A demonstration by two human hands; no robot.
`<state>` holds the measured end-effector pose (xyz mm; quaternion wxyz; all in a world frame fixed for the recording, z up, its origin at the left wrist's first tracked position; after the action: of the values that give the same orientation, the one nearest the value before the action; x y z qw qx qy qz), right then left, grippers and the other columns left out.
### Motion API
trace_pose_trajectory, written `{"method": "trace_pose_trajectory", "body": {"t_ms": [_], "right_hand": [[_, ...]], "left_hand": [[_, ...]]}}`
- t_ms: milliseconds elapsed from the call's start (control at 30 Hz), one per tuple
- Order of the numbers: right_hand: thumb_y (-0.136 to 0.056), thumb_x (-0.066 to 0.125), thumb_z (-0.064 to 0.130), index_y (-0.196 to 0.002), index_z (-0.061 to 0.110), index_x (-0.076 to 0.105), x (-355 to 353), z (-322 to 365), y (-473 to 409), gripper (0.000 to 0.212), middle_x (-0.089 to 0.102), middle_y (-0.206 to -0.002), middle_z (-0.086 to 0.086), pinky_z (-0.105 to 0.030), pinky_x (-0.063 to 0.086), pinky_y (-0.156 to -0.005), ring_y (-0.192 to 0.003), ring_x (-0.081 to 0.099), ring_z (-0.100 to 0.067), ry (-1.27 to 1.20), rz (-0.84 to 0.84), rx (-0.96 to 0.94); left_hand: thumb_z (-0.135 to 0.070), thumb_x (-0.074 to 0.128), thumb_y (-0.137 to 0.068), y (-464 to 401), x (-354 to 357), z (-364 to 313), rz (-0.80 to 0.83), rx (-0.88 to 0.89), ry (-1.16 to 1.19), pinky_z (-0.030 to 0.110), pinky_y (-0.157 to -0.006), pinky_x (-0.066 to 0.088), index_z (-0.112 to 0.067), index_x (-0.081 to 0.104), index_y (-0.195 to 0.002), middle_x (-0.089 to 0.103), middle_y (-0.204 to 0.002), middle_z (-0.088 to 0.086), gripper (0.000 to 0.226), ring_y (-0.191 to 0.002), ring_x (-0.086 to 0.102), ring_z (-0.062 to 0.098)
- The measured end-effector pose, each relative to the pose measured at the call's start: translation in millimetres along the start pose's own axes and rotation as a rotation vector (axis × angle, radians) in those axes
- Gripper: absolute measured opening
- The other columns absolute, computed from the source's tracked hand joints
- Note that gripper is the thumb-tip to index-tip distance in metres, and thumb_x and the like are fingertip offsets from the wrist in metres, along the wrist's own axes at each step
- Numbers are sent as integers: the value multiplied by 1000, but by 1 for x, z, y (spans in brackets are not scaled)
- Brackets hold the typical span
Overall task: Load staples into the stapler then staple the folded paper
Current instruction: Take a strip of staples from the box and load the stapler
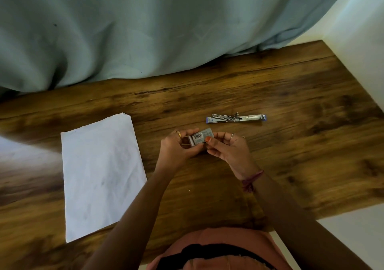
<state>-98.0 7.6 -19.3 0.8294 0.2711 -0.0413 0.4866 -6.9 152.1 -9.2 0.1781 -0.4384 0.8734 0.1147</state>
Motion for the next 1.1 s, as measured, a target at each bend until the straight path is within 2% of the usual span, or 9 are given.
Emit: {"method": "trace_pose_trajectory", "body": {"t_ms": [200, 367, 533, 667, 767, 900, 1100], "right_hand": [[-66, 73, 18, -97, 9, 67, 0, 3, 2, 32, 73, -92, -5, -27, 58, -75, -80, 70, -12, -17, 1, 17], [-68, 71, 17, -95, 9, 68, -1, 3, 4, 29, 73, -84, -3, -27, 58, -74, -75, 68, -11, -53, 25, 46], [-82, 65, 5, -98, 6, 68, -4, -1, -1, 17, 69, -89, -7, -29, 58, -73, -76, 65, -11, -105, 15, 98], [-82, 63, 1, -95, 6, 70, -7, -1, -3, 15, 70, -87, -7, -27, 57, -70, -74, 65, -10, -167, -10, 129], [-81, 65, 2, -94, 6, 71, -8, -2, -4, 15, 71, -88, -7, -26, 57, -70, -76, 67, -11, -158, -22, 143], [-82, 64, 2, -94, 7, 70, -9, -3, -6, 14, 71, -92, -9, -25, 57, -69, -79, 68, -12, -130, -53, 167], [-85, 63, 4, -95, 9, 68, -11, -6, -7, 12, 72, -93, -8, -27, 56, -78, -83, 68, -14, -31, -103, 168]], "left_hand": [[-17, 80, -75, 0, 2, -1, 6, -28, 34, 11, -74, 52, -22, 63, -116, 67, -108, -5, 45, -94, 66, -1], [-13, 78, -77, 3, 3, 0, 28, -11, 69, 12, -79, 51, -21, 60, -121, 65, -112, -6, 48, -101, 64, 0], [-4, 73, -80, 9, 4, 5, 52, -33, 152, 10, -80, 49, -22, 56, -122, 62, -117, -8, 49, -106, 61, -6], [-6, 73, -80, 15, 7, 11, 15, -46, 182, 12, -78, 51, -27, 56, -117, 63, -115, -11, 46, -103, 63, -4], [-10, 75, -79, 16, 8, 15, -11, -69, 161, 13, -76, 53, -36, 56, -108, 65, -106, -15, 43, -98, 65, -4], [-14, 76, -78, 16, 9, 18, -33, -53, 86, 12, -74, 52, -32, 58, -109, 64, -99, -20, 41, -94, 65, -6], [-25, 76, -78, 14, 8, 29, -30, -88, -49, 19, -78, 55, -37, 58, -112, 64, -109, -11, 40, -98, 63, 1]]}}
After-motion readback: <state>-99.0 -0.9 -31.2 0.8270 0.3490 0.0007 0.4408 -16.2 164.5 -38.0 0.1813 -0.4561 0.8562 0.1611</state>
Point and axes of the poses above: each hand's wrist, its own y-axis away from the middle knuckle, its own x-axis out of the palm, z = x × y, the point moved 1 cm from there along -y, towards the middle knuckle
